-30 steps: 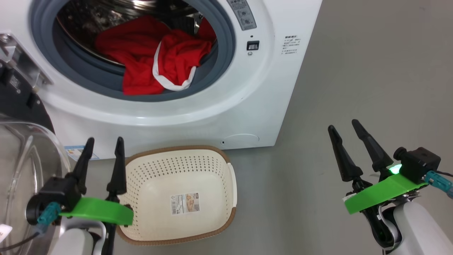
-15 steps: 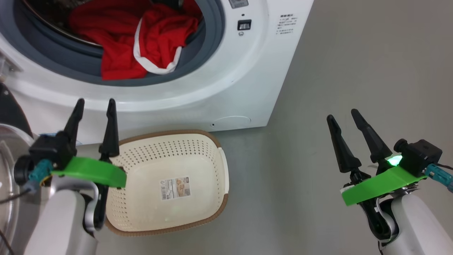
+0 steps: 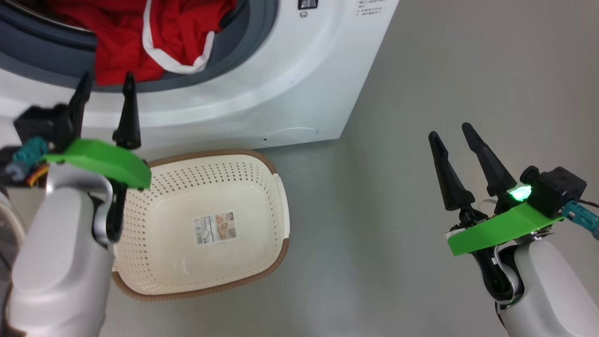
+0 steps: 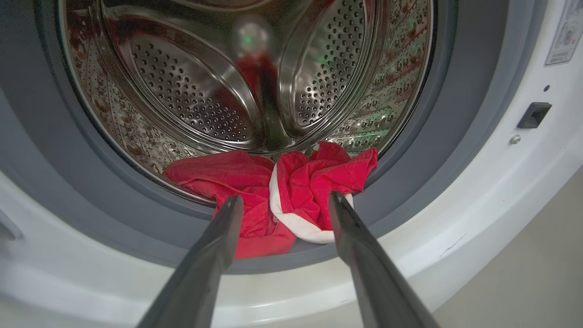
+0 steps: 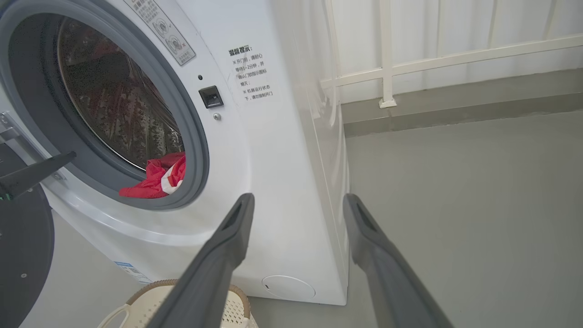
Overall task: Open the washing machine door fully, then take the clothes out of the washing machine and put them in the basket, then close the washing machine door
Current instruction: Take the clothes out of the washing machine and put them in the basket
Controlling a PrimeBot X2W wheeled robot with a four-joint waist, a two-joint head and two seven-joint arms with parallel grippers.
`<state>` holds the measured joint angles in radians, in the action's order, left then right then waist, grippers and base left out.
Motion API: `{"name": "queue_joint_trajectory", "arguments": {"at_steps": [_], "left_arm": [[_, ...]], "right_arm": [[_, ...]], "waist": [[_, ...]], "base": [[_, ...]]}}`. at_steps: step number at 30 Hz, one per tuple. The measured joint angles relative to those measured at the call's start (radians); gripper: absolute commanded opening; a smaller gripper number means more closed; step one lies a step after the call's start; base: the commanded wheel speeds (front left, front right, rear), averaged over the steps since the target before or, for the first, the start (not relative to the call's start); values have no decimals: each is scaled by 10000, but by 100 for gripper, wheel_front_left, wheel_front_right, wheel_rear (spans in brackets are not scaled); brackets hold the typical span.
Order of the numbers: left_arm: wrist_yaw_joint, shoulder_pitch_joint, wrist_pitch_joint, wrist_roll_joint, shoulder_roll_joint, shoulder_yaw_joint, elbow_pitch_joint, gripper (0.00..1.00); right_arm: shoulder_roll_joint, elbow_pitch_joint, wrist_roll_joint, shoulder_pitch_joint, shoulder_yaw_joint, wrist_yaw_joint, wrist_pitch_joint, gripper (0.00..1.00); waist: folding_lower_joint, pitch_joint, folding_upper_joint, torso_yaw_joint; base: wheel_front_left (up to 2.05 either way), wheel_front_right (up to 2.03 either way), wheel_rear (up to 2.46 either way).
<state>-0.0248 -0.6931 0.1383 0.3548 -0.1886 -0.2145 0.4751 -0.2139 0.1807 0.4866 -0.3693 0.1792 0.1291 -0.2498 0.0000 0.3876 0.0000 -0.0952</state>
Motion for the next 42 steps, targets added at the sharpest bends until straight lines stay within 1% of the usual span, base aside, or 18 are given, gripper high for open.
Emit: {"name": "queue_joint_trajectory", "arguments": {"at_steps": [4, 5, 10, 13, 14, 23, 27, 33, 37, 42], "left_arm": [[-169, -988, -291, 123, 82, -13, 767, 100], [-169, -988, -291, 123, 82, -13, 767, 100], [-270, -2207, -504, 268, 190, -21, 1870, 100], [-405, -2915, -702, 428, 247, -15, 2485, 100], [-430, -3387, -817, 453, 244, -13, 2859, 100], [-508, -5263, -1191, 401, -144, -86, 4316, 100], [-518, -5875, -1350, 169, -422, -203, 4897, 100], [-518, -6483, -1952, 90, -662, -359, 5835, 100], [-518, -6914, -2140, 8, -890, -405, 6320, 100], [-500, -7292, -2445, 10, -924, -416, 6857, 100]], "right_arm": [[63, -36, -13, -170, 6, 0, 0, 100], [63, -36, -13, -170, 6, 0, 0, 100], [221, -90, -15, -418, 81, 0, 0, 100], [293, -140, -15, -660, 109, 0, -2, 100], [336, -150, -15, -768, 125, 0, 0, 100], [681, -242, -15, -1096, 295, 0, -2, 100], [869, -253, -15, -1106, 293, 0, -2, 100], [1003, -270, -15, -1197, 295, 0, -2, 100], [1131, -318, -15, -1229, 299, 0, -2, 100], [1166, -345, -15, -1229, 297, 0, -2, 100]], "waist": [[0, 297, 0, -106], [0, 297, 0, -106], [0, 677, 0, -275], [0, 901, 0, -414], [0, 1052, 0, -518], [0, 1691, 0, -1167], [0, 1963, 0, -1488], [0, 2289, 0, -1944], [0, 2470, 0, -2191], [0, 2657, 0, -2395]], "base": [[0, 0, 0], [0, 0, 0], [0, 0, 0], [0, 0, 0], [0, 0, 0], [0, 0, 0], [0, 0, 0], [0, 0, 0], [0, 0, 0], [0, 0, 0]]}}
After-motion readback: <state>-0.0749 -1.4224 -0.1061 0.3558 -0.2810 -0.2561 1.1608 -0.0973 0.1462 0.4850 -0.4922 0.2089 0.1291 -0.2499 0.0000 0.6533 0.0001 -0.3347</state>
